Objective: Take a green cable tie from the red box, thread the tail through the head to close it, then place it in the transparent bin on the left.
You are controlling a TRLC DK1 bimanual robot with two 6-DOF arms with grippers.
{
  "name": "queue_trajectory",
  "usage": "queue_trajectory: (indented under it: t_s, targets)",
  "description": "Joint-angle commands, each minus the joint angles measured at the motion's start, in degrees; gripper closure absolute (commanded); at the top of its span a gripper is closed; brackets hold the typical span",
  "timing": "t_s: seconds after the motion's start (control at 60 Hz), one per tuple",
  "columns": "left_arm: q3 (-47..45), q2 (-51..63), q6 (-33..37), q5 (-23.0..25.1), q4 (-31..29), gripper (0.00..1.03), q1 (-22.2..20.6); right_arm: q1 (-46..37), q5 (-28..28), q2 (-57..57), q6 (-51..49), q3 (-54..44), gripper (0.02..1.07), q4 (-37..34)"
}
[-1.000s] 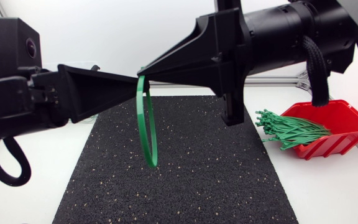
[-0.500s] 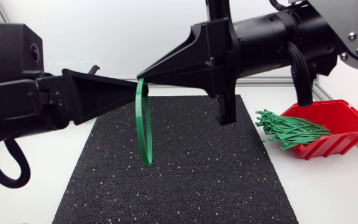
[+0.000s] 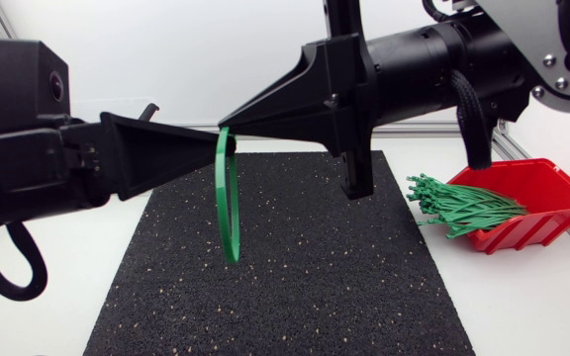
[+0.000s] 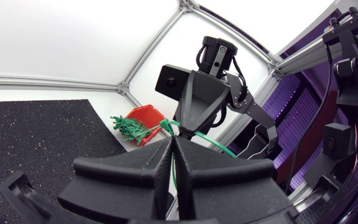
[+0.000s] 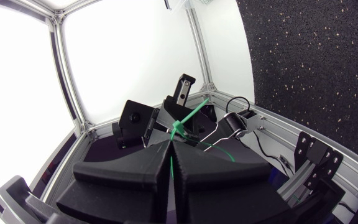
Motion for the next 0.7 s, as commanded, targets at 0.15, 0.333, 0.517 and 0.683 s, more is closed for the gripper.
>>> queue_trajectory:
  t_s: [0.15, 0.333, 0.517, 0.683]
  targets:
    - [0.89, -2.58, 2.66, 1.62, 2.48, 0.99, -0.36, -0.33, 2.83, 0.08, 1.45, -2.52, 0.78, -0.49]
    - [0.45, -1.7, 4.25, 1.53, 2.39, 0.99, 1.58, 0.02, 2.83, -1.77, 1.45, -2.69, 0.78, -0.84]
    - [0.36, -0.91, 5.21, 1.53, 2.39, 0.99, 4.04, -0.6, 2.83, -2.47, 1.45, -3.13, 0.75, -0.93]
    - [0.27, -0.91, 5.56, 1.62, 2.3, 0.99, 4.56, -2.18, 2.74, -3.0, 0.75, -3.22, 0.75, -0.84]
